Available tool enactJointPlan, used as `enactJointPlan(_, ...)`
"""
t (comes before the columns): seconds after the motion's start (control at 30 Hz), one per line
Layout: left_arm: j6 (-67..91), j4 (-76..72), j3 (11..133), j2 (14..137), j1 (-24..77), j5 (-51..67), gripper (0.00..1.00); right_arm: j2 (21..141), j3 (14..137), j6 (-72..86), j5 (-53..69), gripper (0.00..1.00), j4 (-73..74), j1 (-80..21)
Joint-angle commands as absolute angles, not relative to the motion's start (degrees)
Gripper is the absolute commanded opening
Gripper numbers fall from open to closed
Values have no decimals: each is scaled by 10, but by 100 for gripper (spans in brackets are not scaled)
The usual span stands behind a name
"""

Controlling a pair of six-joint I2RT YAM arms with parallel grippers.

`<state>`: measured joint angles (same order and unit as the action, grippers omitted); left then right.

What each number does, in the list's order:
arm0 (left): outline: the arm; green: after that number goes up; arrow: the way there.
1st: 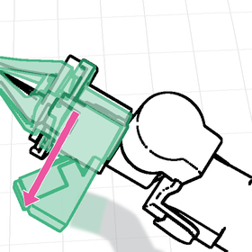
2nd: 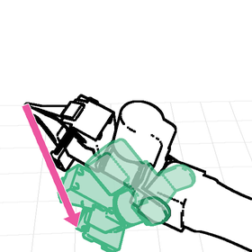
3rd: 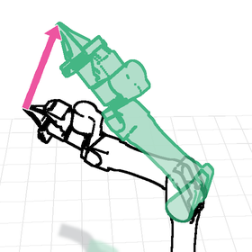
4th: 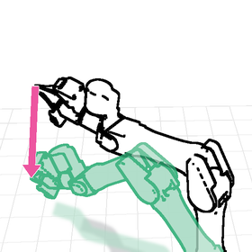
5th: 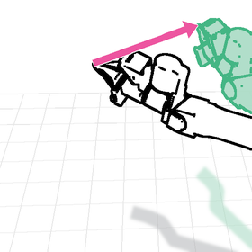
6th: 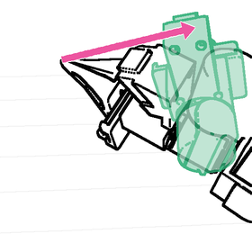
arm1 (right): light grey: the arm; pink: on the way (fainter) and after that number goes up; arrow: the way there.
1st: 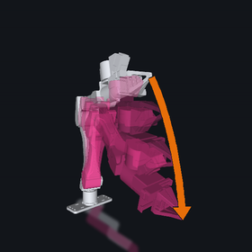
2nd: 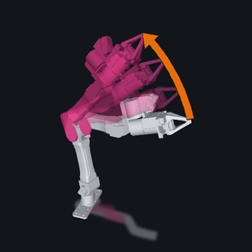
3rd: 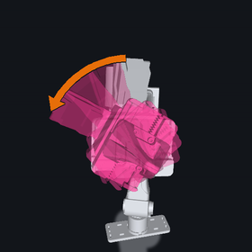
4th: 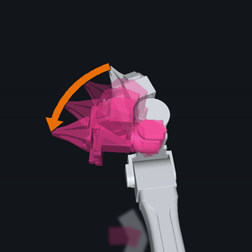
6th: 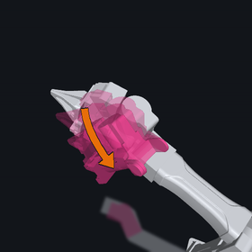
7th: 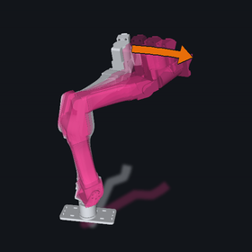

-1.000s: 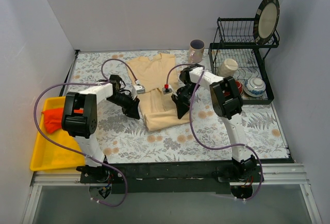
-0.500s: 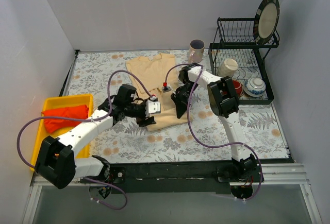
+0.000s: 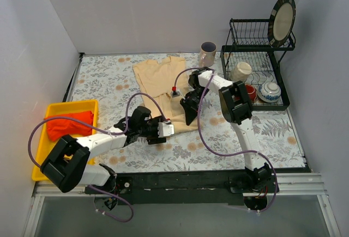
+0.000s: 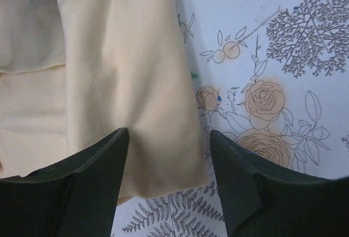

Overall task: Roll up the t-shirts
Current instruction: Roll the T-shirt to the center of the board.

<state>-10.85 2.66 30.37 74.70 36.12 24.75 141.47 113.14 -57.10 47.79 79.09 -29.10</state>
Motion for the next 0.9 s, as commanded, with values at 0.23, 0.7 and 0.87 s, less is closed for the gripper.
enactJointPlan(0.23,-105,-14,277,804,364,178,59,1469,1161,-578,446,27,712,-299)
enactJointPlan(0.7,-14,123,337,851,320,295,27,1025,801,-515,376,99,336,-222)
enactJointPlan(0.87,61,185,425,913,213,452,19,874,590,-564,336,98,169,-296)
